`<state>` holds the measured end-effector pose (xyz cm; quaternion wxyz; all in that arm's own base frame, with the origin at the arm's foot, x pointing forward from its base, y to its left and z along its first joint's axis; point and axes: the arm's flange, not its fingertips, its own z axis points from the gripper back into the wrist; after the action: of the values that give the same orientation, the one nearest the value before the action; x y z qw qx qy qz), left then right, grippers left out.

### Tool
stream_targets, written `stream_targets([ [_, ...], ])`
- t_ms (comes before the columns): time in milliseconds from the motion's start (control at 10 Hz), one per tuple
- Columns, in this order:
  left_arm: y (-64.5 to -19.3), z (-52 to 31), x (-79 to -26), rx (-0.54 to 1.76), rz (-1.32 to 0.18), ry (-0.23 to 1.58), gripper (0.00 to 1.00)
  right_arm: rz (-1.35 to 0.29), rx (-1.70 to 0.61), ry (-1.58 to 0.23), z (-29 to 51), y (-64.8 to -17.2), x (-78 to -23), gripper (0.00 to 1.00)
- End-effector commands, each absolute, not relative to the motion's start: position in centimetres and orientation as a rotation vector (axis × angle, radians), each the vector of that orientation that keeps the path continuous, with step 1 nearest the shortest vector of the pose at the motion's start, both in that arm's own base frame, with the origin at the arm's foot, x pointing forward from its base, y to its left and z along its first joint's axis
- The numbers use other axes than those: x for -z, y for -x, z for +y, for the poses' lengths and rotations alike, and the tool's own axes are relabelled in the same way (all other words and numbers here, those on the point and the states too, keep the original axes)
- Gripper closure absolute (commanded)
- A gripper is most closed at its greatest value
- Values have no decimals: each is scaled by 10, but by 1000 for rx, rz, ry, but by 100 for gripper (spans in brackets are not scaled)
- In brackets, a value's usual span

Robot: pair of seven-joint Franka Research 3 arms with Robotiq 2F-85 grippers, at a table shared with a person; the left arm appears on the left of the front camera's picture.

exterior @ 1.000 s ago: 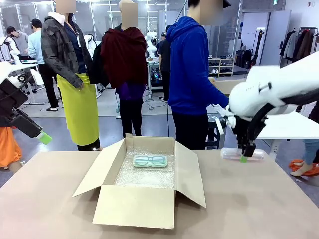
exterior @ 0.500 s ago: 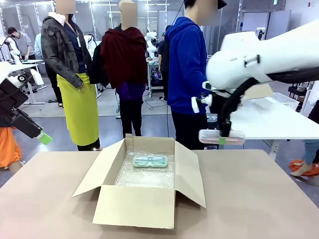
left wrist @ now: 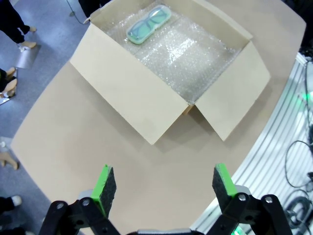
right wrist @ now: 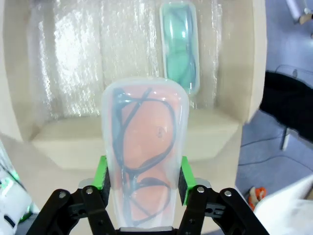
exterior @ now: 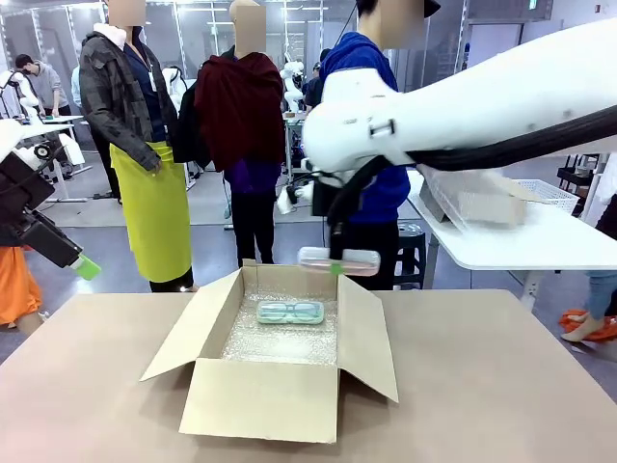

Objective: Pack the glasses set securely to prepare it for shipping.
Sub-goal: Put the Glasses case from the right side of the table into the Package Box.

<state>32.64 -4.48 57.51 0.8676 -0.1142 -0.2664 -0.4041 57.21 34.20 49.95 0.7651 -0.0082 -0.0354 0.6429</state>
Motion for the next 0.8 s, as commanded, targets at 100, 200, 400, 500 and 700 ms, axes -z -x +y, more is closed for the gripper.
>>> stream_targets([
  [100, -326, -42, -577, 857, -565, 249, 0, -104, -1364, 6, 400, -583, -481, 67],
  [200, -326, -42, -577, 857, -565, 249, 0, -80, -1362, -8, 413, -579, -470, 67],
  [400, -326, -42, -577, 857, -565, 249, 0, -20, -1396, -17, 428, -566, -443, 67],
  [500, -326, -42, -577, 857, -565, 249, 0, -9, -1386, 1, 431, -560, -428, 67],
  [700, -326, -42, -577, 857, -565, 249, 0, -27, -1381, -32, 433, -559, -407, 67],
])
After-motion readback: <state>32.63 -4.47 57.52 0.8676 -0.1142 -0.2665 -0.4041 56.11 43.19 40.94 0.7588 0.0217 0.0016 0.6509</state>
